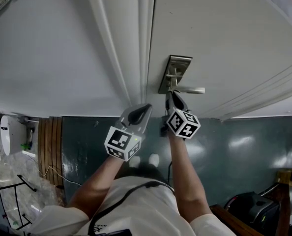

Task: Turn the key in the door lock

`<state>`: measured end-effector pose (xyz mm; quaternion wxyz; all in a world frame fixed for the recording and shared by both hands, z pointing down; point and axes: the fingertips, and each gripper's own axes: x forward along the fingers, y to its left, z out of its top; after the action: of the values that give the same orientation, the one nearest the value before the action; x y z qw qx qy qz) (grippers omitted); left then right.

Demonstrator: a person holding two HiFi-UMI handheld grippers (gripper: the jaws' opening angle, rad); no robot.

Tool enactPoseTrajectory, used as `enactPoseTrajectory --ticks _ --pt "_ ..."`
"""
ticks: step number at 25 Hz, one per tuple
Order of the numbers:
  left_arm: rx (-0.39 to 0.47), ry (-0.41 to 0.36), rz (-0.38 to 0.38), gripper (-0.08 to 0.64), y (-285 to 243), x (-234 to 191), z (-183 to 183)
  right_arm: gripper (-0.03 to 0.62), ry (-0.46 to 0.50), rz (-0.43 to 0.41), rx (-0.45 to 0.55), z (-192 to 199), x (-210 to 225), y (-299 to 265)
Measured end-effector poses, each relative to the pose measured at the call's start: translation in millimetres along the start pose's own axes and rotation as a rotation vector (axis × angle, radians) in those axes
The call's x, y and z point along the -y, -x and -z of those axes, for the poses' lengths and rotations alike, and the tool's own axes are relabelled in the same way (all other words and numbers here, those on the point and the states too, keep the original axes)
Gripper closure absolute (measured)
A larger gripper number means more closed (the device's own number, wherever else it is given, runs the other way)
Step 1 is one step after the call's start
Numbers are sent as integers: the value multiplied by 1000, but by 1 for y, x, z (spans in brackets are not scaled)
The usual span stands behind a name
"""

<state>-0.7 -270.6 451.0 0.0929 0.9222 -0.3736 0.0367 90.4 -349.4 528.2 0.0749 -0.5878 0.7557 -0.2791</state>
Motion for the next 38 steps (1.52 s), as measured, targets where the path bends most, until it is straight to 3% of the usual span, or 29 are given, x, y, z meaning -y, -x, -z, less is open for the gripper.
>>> enactPoseTrajectory --ticks 22,26,38 --pt "1 -3 -25 554 10 3 2 543 337 98 -59 2 -3 0" --pt "1 -4 -27 554 12 3 2 543 351 103 -61 2 -4 0" --pt "-5 -13 -31 554 14 7 4 537 528 131 -79 1 -8 0"
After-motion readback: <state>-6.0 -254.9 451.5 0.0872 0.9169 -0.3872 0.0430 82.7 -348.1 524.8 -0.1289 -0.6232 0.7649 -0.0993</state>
